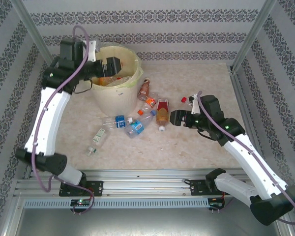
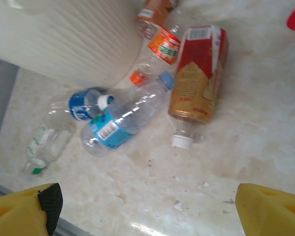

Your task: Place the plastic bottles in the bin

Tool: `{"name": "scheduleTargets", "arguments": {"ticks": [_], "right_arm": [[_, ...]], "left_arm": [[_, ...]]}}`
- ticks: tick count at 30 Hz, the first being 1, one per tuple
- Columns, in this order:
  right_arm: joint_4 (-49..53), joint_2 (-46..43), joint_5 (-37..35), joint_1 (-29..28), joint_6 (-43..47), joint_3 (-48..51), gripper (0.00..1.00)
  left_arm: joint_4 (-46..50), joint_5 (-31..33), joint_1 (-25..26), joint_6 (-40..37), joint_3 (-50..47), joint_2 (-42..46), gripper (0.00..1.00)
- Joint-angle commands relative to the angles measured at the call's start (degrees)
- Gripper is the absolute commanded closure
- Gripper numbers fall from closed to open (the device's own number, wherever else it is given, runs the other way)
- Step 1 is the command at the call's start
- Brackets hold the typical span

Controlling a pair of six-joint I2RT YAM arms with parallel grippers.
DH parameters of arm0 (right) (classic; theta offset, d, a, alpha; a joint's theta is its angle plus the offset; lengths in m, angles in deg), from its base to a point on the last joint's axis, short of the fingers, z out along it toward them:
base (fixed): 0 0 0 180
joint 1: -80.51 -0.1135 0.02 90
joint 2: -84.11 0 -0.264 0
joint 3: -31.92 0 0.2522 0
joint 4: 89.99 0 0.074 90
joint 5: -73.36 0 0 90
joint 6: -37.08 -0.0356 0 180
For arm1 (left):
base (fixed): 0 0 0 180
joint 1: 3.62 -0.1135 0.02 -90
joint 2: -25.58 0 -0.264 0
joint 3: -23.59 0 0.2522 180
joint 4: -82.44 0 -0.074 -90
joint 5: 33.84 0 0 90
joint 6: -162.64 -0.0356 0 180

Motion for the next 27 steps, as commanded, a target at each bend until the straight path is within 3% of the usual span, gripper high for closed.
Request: {"name": "scheduleTargets", "arguments": {"ticks": [1, 7, 12, 19, 22, 25, 27], "right_arm": [[2.7, 2.9, -3.0, 2.8, -0.2, -1.3, 0.11], [3.7, 7.3, -6.8, 8.8, -7.3, -2.4, 0.08], [1.3, 11.4, -5.2, 14.9, -14.7, -1.7, 0.02], [-1.7, 16.6, -5.5, 20.6, -24.4, -2.1, 0.02], [-1.3, 18.2, -10.2, 20.8, -24.1, -4.0, 0.02], [-5.7, 21.3, -6.0, 22.9, -12.4, -6.5, 0.02], [-1.6, 25.3, -4.7, 24.7, -5.0, -10.3, 0.02]], "left_arm": [[-7.9, -6.2, -0.1, 2.6, -9.3, 7.1, 0.00], [-14.7, -12.1, 1.5, 5.1, -25.8, 20.4, 0.00], [-19.9, -14.0, 3.9, 8.9, -37.0, 27.7, 0.00], [-22.0, -10.8, 11.8, 10.7, -45.5, 31.8, 0.00], [-23.7, -9.6, 14.5, 12.0, -47.6, 32.0, 0.00], [-26.0, -9.1, 16.6, 13.1, -49.5, 31.9, 0.00], [-27.1, -8.9, 17.7, 13.5, -50.3, 31.9, 0.00]]}}
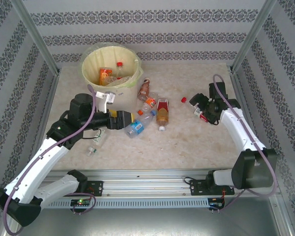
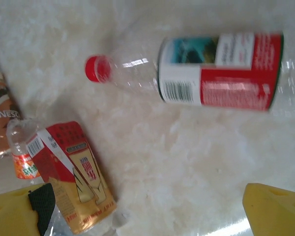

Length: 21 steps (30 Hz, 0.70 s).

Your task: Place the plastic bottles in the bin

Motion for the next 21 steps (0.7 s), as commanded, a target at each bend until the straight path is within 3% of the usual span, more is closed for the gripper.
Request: {"name": "scheduleTargets", "arguments": {"ticks": [1, 8, 14, 21], "right_arm": [[1.1, 5.1, 2.7, 3.0, 14.2, -6.0, 0.02], [0.4, 10.9, 7.1, 3.1, 33.8, -10.9, 0.02], [7.0, 16.8, -2.7, 0.0, 44.6, -16.0, 0.02], [8.7, 22.6, -7.3, -1.6, 47.3, -17.8, 0.02]], "left_arm": [[-5.7, 0.9, 2.1, 2.1, -1.2, 0.9, 0.00], [-8.4, -0.3, 3.3, 3.0, -2.9, 0.7, 0.00], [-9.2, 0.0, 3.8, 3.8, -3.9, 0.6, 0.00], [-10.1, 1.0, 6.0, 4.3, -3.4, -0.6, 0.00]]}}
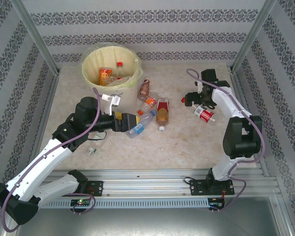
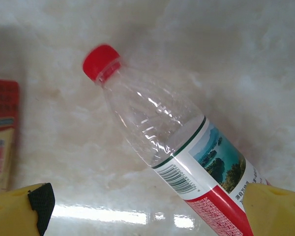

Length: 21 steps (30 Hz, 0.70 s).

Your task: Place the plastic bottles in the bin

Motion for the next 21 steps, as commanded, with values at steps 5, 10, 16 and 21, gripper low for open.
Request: {"name": "scheduleTargets", "arguments": {"ticks": [5, 10, 16, 21], "right_arm": [[4.0, 4.4, -9.6, -1.6, 3.0, -1.9, 0.02], [5.4, 6.8, -12.0, -1.6, 0.8, -1.7, 0.02], [6.3, 7.6, -9.9, -1.4, -0.8, -1.3, 0.02], [8.3, 8.1, -6.0, -1.6, -3.2, -1.4, 0.04]], "left_arm": [[-2.3, 2.9, 5.5, -0.4, 0.3, -1.5, 0.00], [-3.9, 4.2, 8.1, 0.1, -0.2, -2.6, 0.00], [-4.9, 5.3, 10.5, 0.0, -0.1, -4.9, 0.00], [-7.1, 5.6, 11.7, 0.7, -1.2, -5.7, 0.00]]}}
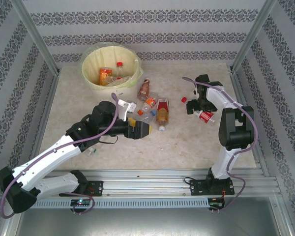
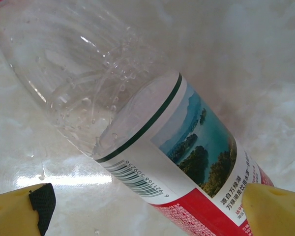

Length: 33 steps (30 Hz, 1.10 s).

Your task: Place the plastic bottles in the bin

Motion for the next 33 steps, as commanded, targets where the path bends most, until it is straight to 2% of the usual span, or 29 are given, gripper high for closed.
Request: {"name": "scheduleTargets", "arguments": {"ticks": [1, 8, 19, 24, 29, 33], "right_arm": [[3.1, 0.7, 3.6, -0.5, -2.8, -0.5, 0.05], [3.1, 0.6, 3.7, -2.0, -4.6, 0.8, 0.12], [2.7, 2.3, 0.2, -3.8, -9.9, 2.9, 0.23], [1.0, 2.2, 1.8, -4.1, -10.6, 5.1, 0.25], [-0.9, -0.9, 3.8, -4.0, -11.6, 7.6, 0.38], [-2.5, -6.4, 7.9, -4.0, -12.5, 10.0, 0.41]], "left_arm": [[-4.4, 0.9, 1.2, 0.8, -1.2, -0.1, 0.00], [-5.3, 0.4, 1.8, 0.9, -0.9, -1.4, 0.00], [-6.7, 0.5, 2.5, 1.9, -1.2, -2.2, 0.00], [-7.4, 1.3, 2.6, 2.8, -1.6, -2.7, 0.00], [-7.7, 2.9, 2.6, 4.9, -1.7, -3.9, 0.00], [-7.7, 4.0, 2.3, 7.3, -1.8, -5.4, 0.00]]}}
